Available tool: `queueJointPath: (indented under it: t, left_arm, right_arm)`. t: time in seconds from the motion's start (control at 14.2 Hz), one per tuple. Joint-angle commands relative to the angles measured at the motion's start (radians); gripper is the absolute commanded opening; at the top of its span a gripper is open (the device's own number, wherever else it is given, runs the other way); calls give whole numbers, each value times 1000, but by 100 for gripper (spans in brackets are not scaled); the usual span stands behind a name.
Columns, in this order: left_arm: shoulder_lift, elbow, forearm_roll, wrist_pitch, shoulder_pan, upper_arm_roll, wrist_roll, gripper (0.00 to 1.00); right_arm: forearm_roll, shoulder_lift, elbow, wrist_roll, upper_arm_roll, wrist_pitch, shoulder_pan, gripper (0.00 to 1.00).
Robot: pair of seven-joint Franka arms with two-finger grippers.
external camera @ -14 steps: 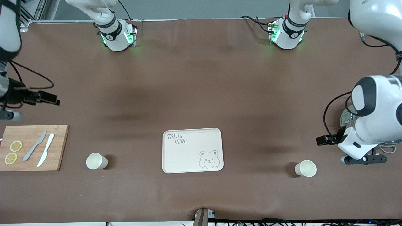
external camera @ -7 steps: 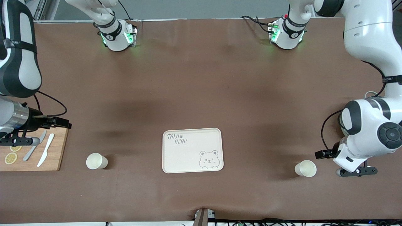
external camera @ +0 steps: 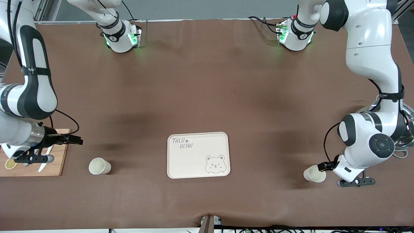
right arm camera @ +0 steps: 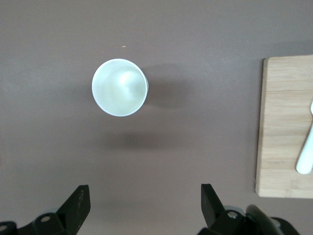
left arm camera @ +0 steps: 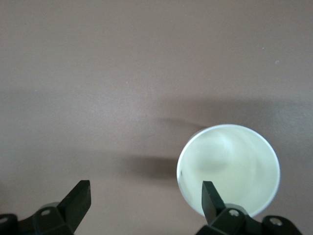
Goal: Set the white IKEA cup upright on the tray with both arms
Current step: 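Lower the left gripper and the right gripper over each paper cup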
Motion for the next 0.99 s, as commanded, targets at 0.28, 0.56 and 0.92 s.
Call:
queueJointPath:
  t: [0.28,0.56,0.92]
  left_arm:
    - [56,11,-51,95,-14,0,-5,100]
    - [57,11,-100,102,-14,-1,-5,55]
    - [56,13,-122,104,-14,0,-5,12]
  right_arm:
    - [21,115,79,-15,13,77,-3,100]
    - [19,141,102,-15,13,108,5,100]
    - [19,199,115,-15,13,185,17,100]
